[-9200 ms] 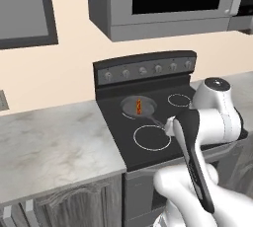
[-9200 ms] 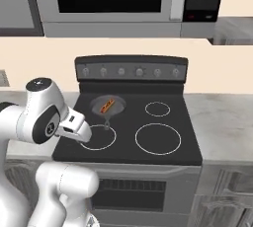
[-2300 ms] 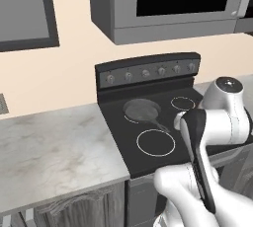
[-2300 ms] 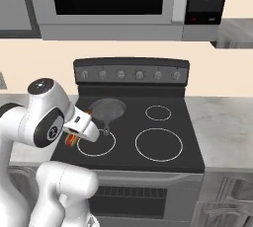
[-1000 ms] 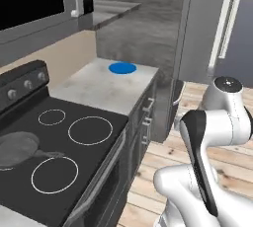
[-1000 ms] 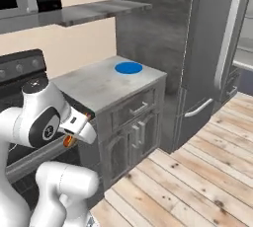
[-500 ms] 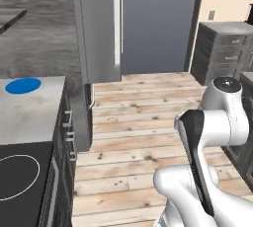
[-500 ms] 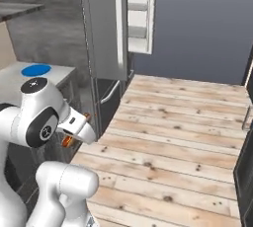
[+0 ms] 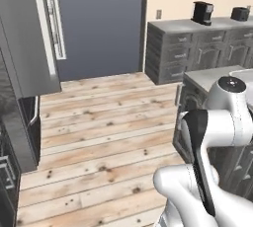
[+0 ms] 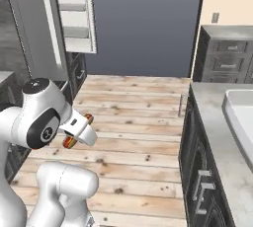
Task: Place the cold items (banana and cucumber) from the fridge in one tupperware on the dining counter. Place the warm items (hot dog and kebab skewer) in the stove area in another tupperware.
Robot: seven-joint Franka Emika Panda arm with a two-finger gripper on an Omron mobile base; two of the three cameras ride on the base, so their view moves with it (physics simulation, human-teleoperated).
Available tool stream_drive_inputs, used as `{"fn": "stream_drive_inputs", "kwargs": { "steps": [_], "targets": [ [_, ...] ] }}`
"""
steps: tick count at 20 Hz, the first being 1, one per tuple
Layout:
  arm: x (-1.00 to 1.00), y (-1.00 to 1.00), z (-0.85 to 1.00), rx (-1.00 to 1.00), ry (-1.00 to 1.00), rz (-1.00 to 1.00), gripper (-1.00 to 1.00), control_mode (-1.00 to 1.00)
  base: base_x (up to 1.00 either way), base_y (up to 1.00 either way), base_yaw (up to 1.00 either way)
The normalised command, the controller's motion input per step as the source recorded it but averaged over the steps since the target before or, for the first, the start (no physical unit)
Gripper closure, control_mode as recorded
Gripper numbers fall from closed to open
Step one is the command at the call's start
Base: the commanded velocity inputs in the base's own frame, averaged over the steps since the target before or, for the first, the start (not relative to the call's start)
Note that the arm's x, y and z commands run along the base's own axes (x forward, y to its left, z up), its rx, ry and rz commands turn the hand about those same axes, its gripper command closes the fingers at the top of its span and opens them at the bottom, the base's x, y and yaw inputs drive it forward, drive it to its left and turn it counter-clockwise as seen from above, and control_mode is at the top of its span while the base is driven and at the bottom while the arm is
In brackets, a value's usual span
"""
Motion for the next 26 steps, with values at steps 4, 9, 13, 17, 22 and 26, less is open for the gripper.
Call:
{"fn": "stream_drive_inputs", "kwargs": {
  "steps": [4,9,13,17,22,26],
  "targets": [
    [0.00,0.00,0.00,0.00,0.00,0.00,1.00,1.00,1.00,-0.10,0.00],
    [0.00,0.00,0.00,0.00,0.00,0.00,1.00,1.00,1.00,0.00,0.00],
    [0.00,0.00,0.00,0.00,0.00,0.00,1.00,1.00,1.00,0.00,0.00],
    [0.00,0.00,0.00,0.00,0.00,0.00,1.00,1.00,1.00,0.00,0.00],
    [0.00,0.00,0.00,0.00,0.00,0.00,1.00,1.00,1.00,-0.09,0.00],
    [0.00,0.00,0.00,0.00,0.00,0.00,1.00,1.00,1.00,-0.08,0.00]
  ]
}}
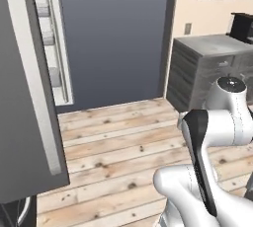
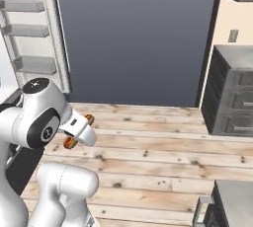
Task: Place the cold items (banana and cucumber) from the fridge in one tupperware on the dining counter. Place the warm items (hot dog and kebab skewer) in the stove area in another tupperware.
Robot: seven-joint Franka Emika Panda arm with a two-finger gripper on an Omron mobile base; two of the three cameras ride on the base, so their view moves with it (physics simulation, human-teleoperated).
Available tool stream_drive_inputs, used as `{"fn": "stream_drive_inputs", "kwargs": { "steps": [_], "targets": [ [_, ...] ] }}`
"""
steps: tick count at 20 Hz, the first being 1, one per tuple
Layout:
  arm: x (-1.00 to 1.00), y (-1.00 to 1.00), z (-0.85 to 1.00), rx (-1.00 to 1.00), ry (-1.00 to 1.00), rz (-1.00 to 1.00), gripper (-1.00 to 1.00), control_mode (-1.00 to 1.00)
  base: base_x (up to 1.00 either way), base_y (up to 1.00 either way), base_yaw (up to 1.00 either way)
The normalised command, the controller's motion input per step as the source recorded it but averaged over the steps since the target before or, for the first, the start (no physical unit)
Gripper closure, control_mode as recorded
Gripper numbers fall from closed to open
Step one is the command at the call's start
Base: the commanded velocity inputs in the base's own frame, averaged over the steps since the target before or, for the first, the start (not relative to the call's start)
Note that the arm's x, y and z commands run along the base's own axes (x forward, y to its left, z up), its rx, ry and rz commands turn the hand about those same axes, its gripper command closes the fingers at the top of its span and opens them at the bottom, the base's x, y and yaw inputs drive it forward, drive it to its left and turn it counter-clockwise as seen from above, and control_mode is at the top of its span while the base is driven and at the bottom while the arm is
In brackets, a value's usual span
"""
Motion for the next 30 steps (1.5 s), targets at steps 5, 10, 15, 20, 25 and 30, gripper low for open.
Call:
{"fn": "stream_drive_inputs", "kwargs": {
  "steps": [5,10,15,20,25,30],
  "targets": [
    [0.00,0.00,0.00,0.00,0.00,0.00,1.00,1.00,0.91,-0.52,-0.10],
    [0.00,0.00,0.00,0.00,0.00,0.00,1.00,1.00,1.00,-0.42,-0.31],
    [0.00,0.00,0.00,0.00,0.00,0.00,1.00,1.00,0.76,-0.30,-0.38],
    [0.00,0.00,0.00,0.00,0.00,0.00,1.00,1.00,0.63,-0.43,-0.55],
    [0.00,0.00,0.00,0.00,0.00,0.00,1.00,1.00,0.35,-0.61,-0.63],
    [0.00,0.00,0.00,0.00,0.00,0.00,1.00,1.00,0.36,-0.57,-0.66]
  ]
}}
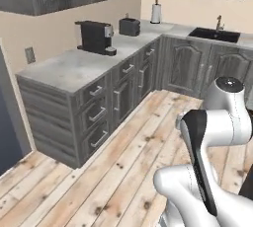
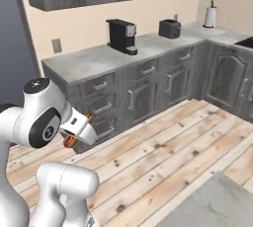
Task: Place the cold items (banana and cucumber) from the fridge in one tupperware on the dining counter. Place the warm items (hot dog and kebab skewer) in the stove area in another tupperware.
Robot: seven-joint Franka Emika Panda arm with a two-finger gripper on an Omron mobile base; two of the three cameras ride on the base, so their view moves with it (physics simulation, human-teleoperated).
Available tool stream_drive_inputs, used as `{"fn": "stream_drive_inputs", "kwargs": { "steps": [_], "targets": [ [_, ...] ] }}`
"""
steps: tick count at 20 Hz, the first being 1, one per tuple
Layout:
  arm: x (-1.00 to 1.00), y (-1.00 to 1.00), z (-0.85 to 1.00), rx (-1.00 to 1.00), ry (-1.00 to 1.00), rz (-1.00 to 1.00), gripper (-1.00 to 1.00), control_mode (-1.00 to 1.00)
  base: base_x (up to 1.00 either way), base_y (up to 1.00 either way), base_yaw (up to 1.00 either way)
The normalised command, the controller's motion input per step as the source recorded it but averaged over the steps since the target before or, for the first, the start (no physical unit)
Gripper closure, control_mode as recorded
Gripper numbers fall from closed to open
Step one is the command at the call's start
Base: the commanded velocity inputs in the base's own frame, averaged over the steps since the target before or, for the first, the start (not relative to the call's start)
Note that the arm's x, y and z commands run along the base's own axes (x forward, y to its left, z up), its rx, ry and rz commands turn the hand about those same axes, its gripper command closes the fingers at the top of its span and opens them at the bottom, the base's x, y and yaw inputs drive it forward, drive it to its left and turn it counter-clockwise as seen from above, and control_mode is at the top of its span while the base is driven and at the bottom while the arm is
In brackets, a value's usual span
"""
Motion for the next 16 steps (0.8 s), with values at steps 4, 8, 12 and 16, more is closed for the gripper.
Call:
{"fn": "stream_drive_inputs", "kwargs": {
  "steps": [4,8,12,16],
  "targets": [
    [0.00,0.00,0.00,0.00,0.00,0.00,1.00,1.00,0.63,-0.24,-0.63],
    [0.00,0.00,0.00,0.00,0.00,0.00,1.00,1.00,0.82,0.08,-0.59],
    [0.00,0.00,0.00,0.00,0.00,0.00,1.00,1.00,0.84,0.30,-0.63],
    [0.00,0.00,0.00,0.00,0.00,0.00,1.00,1.00,0.52,0.30,-0.75]
  ]
}}
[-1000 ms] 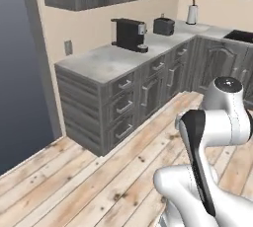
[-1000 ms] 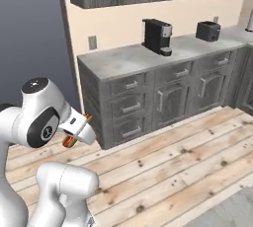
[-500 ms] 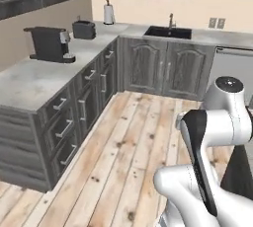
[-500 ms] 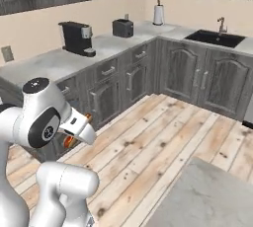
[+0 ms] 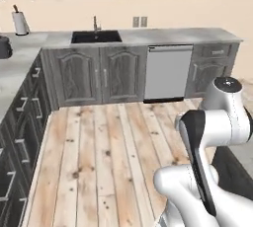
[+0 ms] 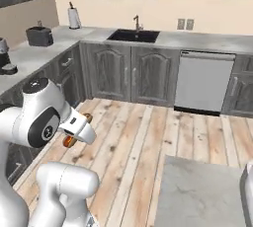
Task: Place the cold items (banana and cucumber) from the fridge in one tupperware on the dining counter. Place the warm items (hot dog and kebab skewer) in the stove area in another tupperware.
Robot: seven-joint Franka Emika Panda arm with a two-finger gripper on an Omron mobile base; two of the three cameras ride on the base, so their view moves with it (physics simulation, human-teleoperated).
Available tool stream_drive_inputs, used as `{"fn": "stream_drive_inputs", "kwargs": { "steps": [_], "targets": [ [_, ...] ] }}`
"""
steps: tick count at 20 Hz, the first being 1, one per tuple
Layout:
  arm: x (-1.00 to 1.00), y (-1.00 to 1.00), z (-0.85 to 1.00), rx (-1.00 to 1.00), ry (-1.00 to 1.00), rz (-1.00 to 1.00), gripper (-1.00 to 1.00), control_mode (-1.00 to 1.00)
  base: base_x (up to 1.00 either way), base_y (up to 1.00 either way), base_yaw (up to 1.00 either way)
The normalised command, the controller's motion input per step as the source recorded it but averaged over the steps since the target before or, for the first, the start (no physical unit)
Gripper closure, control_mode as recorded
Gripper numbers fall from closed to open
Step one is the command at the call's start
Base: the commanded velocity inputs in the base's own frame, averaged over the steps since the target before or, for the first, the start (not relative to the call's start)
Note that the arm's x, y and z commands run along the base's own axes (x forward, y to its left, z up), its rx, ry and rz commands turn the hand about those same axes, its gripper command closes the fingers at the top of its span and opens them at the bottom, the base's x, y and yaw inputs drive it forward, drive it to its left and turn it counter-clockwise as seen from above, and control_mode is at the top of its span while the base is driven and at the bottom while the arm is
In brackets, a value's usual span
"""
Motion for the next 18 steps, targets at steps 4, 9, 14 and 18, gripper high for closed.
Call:
{"fn": "stream_drive_inputs", "kwargs": {
  "steps": [4,9,14,18],
  "targets": [
    [0.00,0.00,0.00,0.00,0.00,0.00,1.00,1.00,0.20,0.17,-0.87],
    [0.00,0.00,0.00,0.00,0.00,0.00,1.00,1.00,0.07,0.03,-0.93],
    [0.00,0.00,0.00,0.00,0.00,0.00,1.00,1.00,0.37,0.43,-0.77],
    [0.00,0.00,0.00,0.00,0.00,0.00,1.00,1.00,0.44,0.76,-0.64]
  ]
}}
